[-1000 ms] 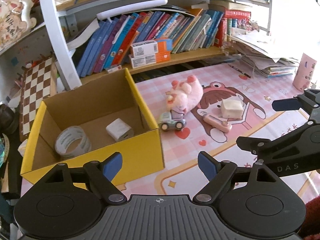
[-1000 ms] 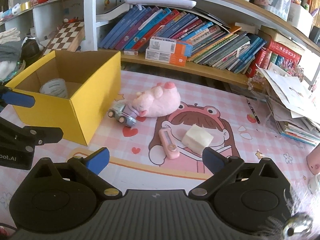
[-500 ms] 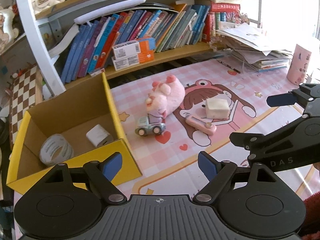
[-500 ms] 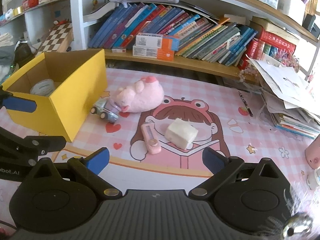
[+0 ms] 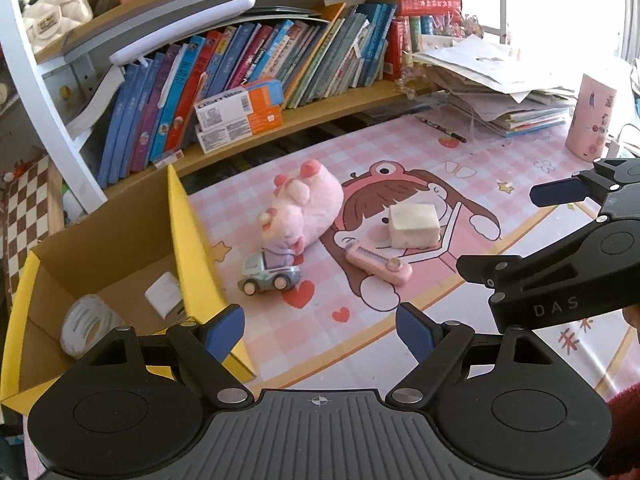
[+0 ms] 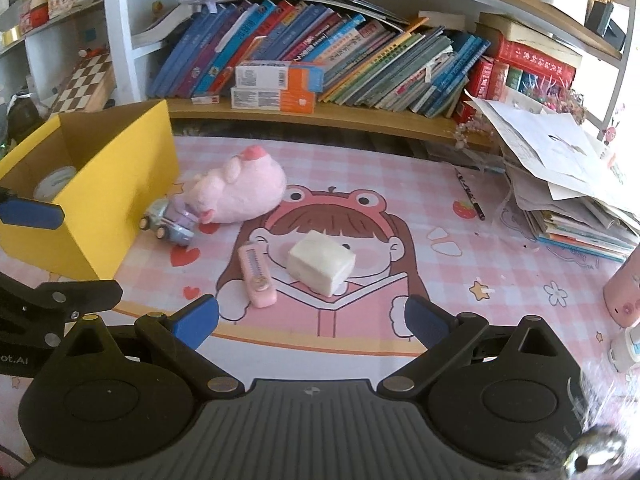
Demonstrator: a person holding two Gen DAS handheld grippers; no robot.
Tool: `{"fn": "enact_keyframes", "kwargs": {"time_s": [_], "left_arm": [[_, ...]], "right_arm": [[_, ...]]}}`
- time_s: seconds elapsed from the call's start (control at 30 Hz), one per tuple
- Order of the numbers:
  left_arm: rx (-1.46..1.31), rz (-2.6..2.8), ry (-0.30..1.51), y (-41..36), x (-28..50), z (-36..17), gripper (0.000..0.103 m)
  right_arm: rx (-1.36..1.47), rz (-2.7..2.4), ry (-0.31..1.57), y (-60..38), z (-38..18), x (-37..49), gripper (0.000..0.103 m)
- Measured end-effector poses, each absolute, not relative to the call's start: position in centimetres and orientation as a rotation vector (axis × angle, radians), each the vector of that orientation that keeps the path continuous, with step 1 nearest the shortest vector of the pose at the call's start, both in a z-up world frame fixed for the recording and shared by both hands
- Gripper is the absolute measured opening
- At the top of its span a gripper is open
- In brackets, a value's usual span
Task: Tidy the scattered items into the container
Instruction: 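Move the left tool to the pink box cutter while the right tool approaches the white foam block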
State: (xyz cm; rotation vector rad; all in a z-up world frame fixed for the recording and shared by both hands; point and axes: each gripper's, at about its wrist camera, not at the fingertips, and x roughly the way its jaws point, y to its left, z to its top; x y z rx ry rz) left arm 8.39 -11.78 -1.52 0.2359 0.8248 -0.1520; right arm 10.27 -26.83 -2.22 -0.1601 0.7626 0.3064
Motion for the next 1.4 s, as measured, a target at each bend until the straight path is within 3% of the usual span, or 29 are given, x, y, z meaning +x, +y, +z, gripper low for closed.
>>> {"fn": "enact_keyframes", "kwargs": {"time_s": [1.1,1.4], "left_arm": [[0.226,-0.249,0.919,-15.5,14.5,-6.5,0.085],[0.219,-0.267,0.920,-16.5,16.0,-8.4,0.084]], "right_arm": [[-0.211,0.366,0.824,-29.0,-6.3,17.1,0.098],[-0.222,0.394,0.827,-29.1,-6.7,19.7,0.090]]}}
